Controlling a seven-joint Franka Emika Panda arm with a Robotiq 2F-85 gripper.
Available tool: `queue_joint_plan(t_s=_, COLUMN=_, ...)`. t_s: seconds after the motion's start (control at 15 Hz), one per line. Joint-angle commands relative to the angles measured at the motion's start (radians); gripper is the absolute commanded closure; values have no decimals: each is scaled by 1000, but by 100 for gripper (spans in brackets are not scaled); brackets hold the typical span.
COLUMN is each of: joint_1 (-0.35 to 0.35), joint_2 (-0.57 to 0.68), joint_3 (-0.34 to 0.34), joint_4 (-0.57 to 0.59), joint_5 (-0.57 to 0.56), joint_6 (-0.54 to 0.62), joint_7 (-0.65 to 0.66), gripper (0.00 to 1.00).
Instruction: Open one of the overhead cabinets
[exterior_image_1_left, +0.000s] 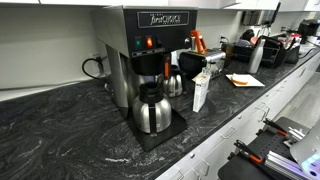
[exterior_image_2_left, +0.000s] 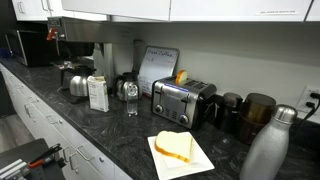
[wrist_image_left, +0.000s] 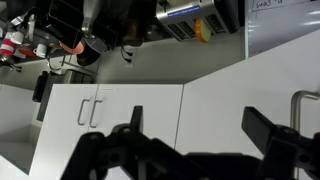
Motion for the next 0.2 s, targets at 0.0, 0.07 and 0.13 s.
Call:
queue_joint_plan(t_s=0.0, joint_1=-7, joint_2=-2, joint_3=1, joint_4=1, joint_5=5, joint_6=-1, joint_7=-4, gripper=0)
queue_joint_plan(t_s=0.07, joint_1=-7, joint_2=-3, joint_3=1, joint_4=1, joint_5=5, joint_6=-1, joint_7=-4, gripper=0)
queue_joint_plan(t_s=0.13, joint_1=-7, joint_2=-3, joint_3=1, joint_4=1, joint_5=5, joint_6=-1, joint_7=-4, gripper=0)
